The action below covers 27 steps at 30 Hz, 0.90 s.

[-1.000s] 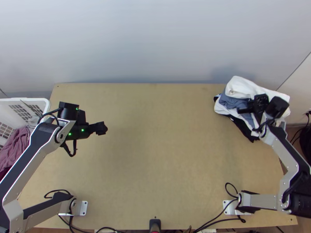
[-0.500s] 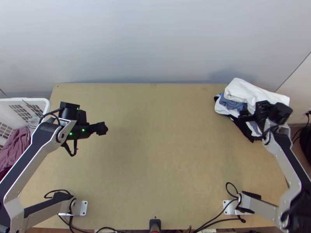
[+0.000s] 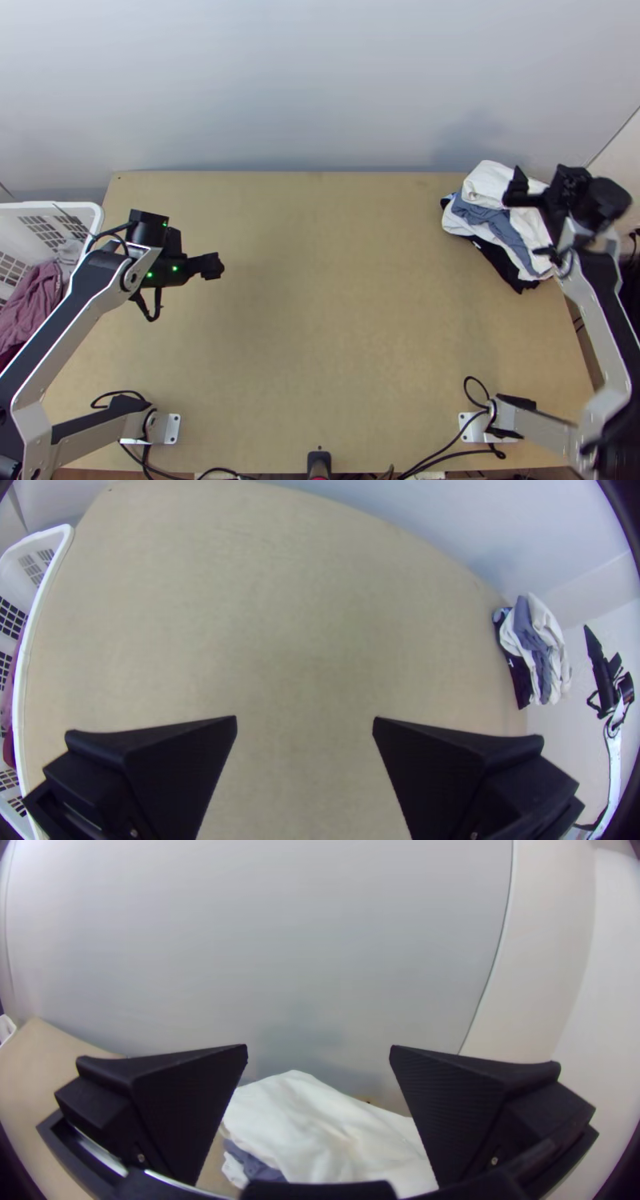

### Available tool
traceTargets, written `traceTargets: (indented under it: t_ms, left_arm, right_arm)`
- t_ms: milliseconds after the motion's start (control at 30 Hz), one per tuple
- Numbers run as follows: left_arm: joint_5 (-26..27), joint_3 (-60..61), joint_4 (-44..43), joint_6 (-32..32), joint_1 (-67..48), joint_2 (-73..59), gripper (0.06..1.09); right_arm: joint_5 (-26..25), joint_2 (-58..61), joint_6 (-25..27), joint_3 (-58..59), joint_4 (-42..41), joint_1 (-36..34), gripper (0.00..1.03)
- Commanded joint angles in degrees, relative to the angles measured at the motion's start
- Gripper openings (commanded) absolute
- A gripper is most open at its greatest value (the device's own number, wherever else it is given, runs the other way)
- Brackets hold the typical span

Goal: Fold the t-shirt

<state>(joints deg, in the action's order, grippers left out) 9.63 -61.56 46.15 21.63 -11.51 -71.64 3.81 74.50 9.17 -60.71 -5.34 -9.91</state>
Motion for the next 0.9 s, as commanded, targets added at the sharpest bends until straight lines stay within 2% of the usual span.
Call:
traceTargets:
  t_ms: [0,233,433,600,667,767,867]
  left_arm:
    - [-0.05,0.12,-0.10,0.52,0.70,-0.35,1.05]
    - [-0.05,0.12,-0.62,-1.15,3.69,-0.96,1.05]
    - [-0.14,0.04,-1.94,-1.06,3.25,-2.28,1.05]
    - [-5.23,-0.93,-6.16,-0.53,2.89,-0.52,1.05]
    - [-9.63,-1.02,-8.71,-0.89,2.89,1.24,1.05]
    - [-15.34,-1.81,-10.29,-1.85,3.16,4.14,1.05]
    - [-15.96,-0.93,-10.64,-3.17,4.30,8.18,1.05]
  right_arm:
    - [-3.37,17.70,-1.61,-0.38,-12.67,-0.55,0.99]
    - [-4.43,24.47,-0.03,9.47,-17.95,-0.46,0.99]
    - [-4.34,23.67,0.85,10.87,-18.03,-0.55,0.99]
    - [-4.25,14.18,1.55,7.62,-17.24,-0.28,0.99]
    - [-4.25,9.61,1.64,5.07,-16.36,0.95,0.99]
    - [-4.34,4.07,4.37,-0.29,-8.54,5.69,0.99]
    - [-4.34,-0.58,5.07,-3.19,-1.95,9.82,0.99]
